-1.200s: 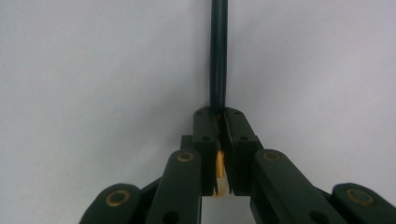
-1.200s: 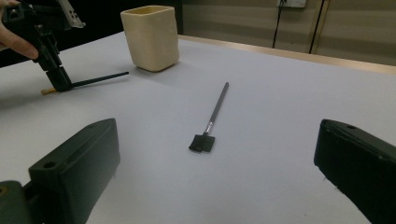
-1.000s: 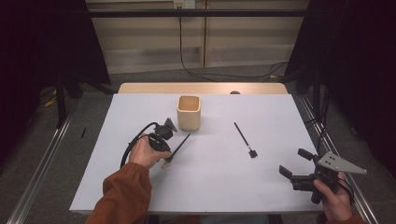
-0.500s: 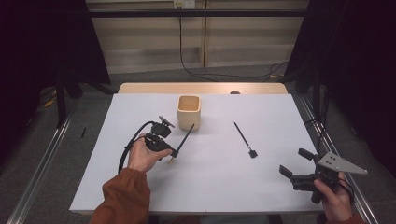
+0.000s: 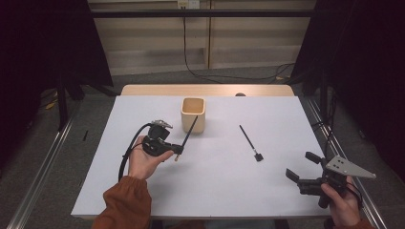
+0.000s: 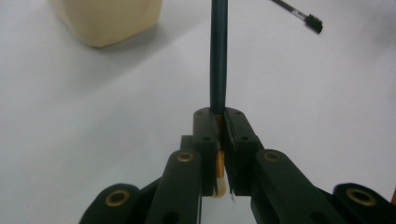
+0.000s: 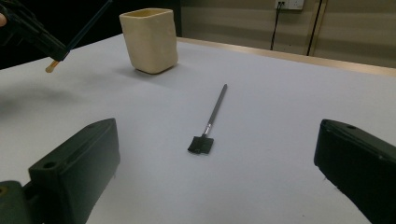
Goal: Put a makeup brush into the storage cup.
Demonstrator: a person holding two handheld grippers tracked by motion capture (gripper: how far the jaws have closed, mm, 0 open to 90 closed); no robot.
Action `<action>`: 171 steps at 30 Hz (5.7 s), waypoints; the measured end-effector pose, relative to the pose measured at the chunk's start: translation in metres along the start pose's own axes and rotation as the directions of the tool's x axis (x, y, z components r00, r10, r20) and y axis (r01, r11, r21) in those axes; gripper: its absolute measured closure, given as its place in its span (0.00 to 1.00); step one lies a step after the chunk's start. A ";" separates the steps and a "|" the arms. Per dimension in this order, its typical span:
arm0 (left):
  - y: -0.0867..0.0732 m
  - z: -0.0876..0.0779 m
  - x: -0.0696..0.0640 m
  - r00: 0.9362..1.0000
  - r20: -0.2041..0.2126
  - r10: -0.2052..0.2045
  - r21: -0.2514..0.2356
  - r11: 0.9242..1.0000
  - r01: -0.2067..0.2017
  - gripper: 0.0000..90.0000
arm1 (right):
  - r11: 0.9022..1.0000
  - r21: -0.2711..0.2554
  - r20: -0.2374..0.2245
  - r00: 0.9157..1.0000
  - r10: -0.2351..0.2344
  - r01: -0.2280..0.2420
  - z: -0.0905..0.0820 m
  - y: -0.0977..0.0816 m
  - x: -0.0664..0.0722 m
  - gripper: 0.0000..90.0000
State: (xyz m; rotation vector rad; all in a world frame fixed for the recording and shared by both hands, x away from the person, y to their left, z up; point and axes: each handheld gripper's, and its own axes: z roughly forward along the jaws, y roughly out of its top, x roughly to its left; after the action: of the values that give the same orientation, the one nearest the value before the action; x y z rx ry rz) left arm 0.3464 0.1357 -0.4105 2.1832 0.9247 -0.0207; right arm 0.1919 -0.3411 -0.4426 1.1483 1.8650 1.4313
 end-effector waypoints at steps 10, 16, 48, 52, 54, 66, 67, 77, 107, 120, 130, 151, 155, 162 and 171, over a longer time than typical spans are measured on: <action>-0.002 -0.015 -0.002 0.999 -0.038 0.019 -0.200 0.980 -0.026 0.94 | 1.000 -0.002 0.000 1.000 -0.001 0.001 0.000 0.000 0.000 0.00; -0.006 -0.020 -0.003 0.997 -0.058 0.052 -0.310 0.948 -0.067 0.94 | 1.000 -0.005 -0.002 1.000 0.002 -0.002 0.000 0.000 0.000 0.00; -0.002 -0.041 -0.014 0.991 -0.040 0.127 -0.530 0.838 -0.129 0.94 | 1.000 -0.011 0.001 1.000 0.000 0.000 -0.001 0.000 0.001 0.00; -0.001 -0.039 -0.018 0.988 -0.019 0.151 -0.522 0.842 -0.139 0.94 | 1.000 -0.011 0.003 1.000 0.005 -0.005 -0.001 0.000 0.000 0.00; 0.000 -0.037 -0.022 0.986 -0.008 0.167 -0.520 0.841 -0.147 0.94 | 1.000 -0.011 0.002 1.000 0.005 -0.005 -0.001 0.000 0.000 0.00; 0.013 -0.029 -0.043 0.971 0.077 0.226 -0.493 0.855 -0.160 0.94 | 1.000 -0.010 -0.003 1.000 0.003 -0.003 0.000 0.000 0.001 0.00; 0.014 -0.028 -0.047 0.970 0.083 0.231 -0.498 0.852 -0.160 0.94 | 1.000 -0.010 -0.002 1.000 0.004 -0.004 0.000 0.000 0.001 0.00; 0.027 -0.014 -0.068 0.954 0.136 0.268 -0.480 0.860 -0.173 0.94 | 1.000 -0.016 -0.002 1.000 0.000 0.000 -0.001 0.001 0.001 0.00; 0.051 0.003 -0.086 0.907 0.234 0.349 -0.247 0.924 -0.292 0.94 | 1.000 -0.009 -0.011 1.000 -0.008 0.008 -0.001 0.000 0.001 0.00; 0.061 0.012 -0.094 0.900 0.241 0.363 0.048 0.922 -0.384 0.94 | 1.000 -0.005 -0.013 1.000 -0.008 0.008 -0.001 0.000 0.001 0.00; 0.071 0.013 -0.096 0.885 0.233 0.403 0.156 0.883 -0.443 0.94 | 1.000 -0.004 -0.014 1.000 -0.006 0.006 -0.001 0.000 0.001 0.00; 0.055 0.029 -0.091 0.891 0.242 0.385 0.384 0.805 -0.452 0.94 | 1.000 0.000 -0.018 1.000 -0.005 0.005 -0.001 -0.001 0.001 0.00; 0.053 0.033 -0.089 0.889 0.227 0.398 0.421 0.783 -0.458 0.94 | 1.000 0.000 -0.020 1.000 -0.006 0.006 -0.001 0.000 0.001 0.00; 0.049 0.039 -0.086 0.892 0.230 0.388 0.455 0.768 -0.451 0.94 | 1.000 -0.003 -0.022 1.000 -0.004 0.004 -0.001 0.000 0.001 0.00; 0.050 0.039 -0.087 0.893 0.228 0.388 0.441 0.777 -0.450 0.93 | 0.999 -0.050 -0.141 0.990 0.000 -0.007 -0.003 0.009 -0.001 0.00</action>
State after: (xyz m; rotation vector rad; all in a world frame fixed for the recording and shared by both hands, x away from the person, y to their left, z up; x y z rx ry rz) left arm 0.3237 0.0347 -0.3815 2.7812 0.3550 -0.1911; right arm 0.1929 -0.3423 -0.4330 1.0508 1.9107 1.5890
